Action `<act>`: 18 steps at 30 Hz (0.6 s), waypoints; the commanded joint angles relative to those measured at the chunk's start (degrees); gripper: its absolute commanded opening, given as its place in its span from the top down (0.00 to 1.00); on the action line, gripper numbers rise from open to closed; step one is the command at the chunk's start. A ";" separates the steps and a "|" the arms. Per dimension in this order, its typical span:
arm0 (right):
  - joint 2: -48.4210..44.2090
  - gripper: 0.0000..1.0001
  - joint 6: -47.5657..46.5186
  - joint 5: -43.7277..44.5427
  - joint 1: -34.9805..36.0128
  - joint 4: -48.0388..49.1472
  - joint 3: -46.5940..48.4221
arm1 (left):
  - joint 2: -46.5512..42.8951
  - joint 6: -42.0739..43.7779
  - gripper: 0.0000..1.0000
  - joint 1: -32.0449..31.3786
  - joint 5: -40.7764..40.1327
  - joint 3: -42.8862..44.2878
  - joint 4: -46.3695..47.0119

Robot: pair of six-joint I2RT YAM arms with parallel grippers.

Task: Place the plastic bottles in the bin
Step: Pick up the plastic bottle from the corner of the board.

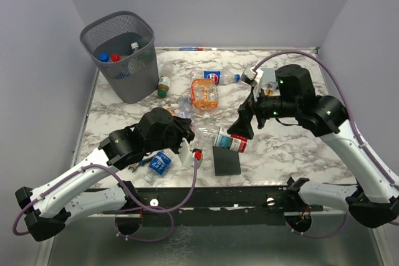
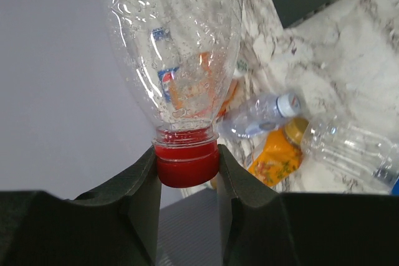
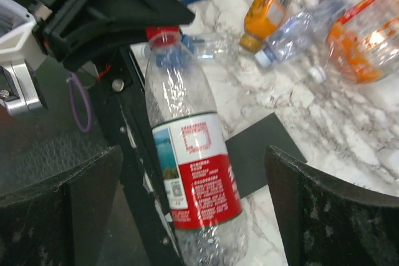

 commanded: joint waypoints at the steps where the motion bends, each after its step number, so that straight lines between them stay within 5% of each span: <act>1: 3.13 0.02 -0.36 -2.76 0.58 -3.13 -3.60 | -2.67 11.19 1.00 -0.30 -10.15 -2.84 1.03; 18: 4.90 0.06 3.51 1.72 5.54 7.91 -12.58 | -3.47 18.26 1.00 -0.32 -10.58 1.77 5.32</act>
